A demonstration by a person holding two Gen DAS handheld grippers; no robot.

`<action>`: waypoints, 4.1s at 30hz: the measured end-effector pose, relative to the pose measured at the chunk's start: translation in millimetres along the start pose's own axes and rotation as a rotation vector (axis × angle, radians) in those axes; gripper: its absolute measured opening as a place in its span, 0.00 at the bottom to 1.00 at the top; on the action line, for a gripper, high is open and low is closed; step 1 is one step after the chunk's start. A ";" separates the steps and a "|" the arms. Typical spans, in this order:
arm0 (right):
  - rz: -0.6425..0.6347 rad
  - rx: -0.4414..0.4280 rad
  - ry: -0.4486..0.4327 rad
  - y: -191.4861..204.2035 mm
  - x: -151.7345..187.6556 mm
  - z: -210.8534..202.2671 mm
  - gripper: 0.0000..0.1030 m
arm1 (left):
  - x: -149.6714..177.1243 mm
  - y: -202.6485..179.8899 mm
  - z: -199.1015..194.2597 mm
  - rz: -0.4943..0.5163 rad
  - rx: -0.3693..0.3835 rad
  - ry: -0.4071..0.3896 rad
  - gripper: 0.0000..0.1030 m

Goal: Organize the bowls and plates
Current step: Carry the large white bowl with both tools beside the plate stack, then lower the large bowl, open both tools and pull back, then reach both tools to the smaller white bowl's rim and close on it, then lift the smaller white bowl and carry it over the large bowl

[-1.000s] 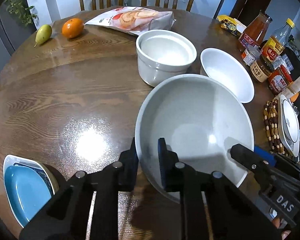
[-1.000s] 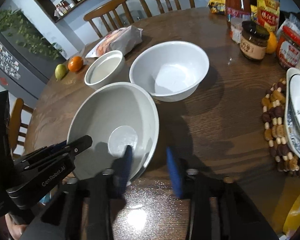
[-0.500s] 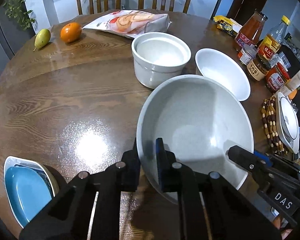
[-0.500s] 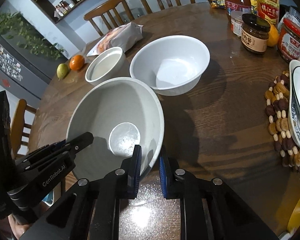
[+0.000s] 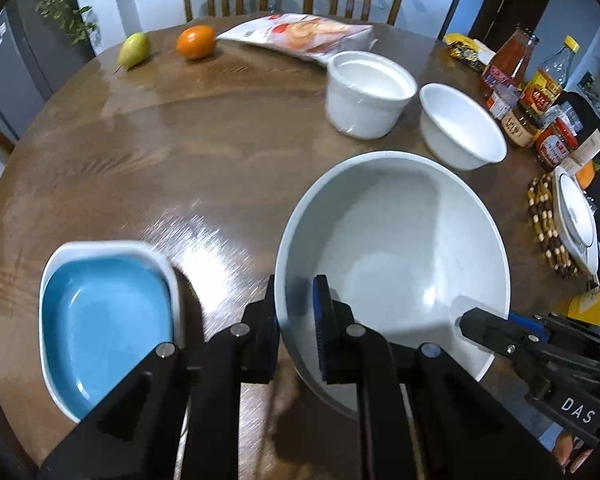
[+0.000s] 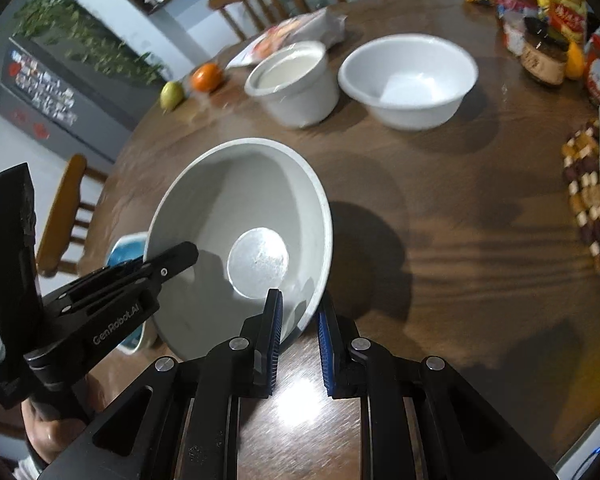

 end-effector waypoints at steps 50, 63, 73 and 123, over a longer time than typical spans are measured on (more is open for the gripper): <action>0.233 0.196 -0.172 -105.6 -104.0 -34.1 0.57 | -90.4 -68.9 31.5 -0.115 0.137 0.002 0.79; 0.249 0.190 -0.131 -127.2 -142.7 -1.1 0.58 | -111.6 -92.5 74.7 -0.192 0.168 0.062 0.65; 0.250 0.142 -0.108 -131.4 -150.4 21.5 0.45 | -119.0 -105.1 97.9 -0.184 0.172 0.086 0.33; 0.144 -0.113 -0.116 -8.4 -54.8 -34.3 0.13 | -30.1 -60.9 -38.6 0.087 0.068 -0.120 0.13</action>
Point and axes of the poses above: each gripper's, at about its wrist camera, not at the fingertips, and z roughly the way its jaws point, y to its left, x to its underside, the point moved 6 cm from there along z, roughly the way its jaws point, and after that the axes turned 5 degrees about x, right-handed, at the moved point
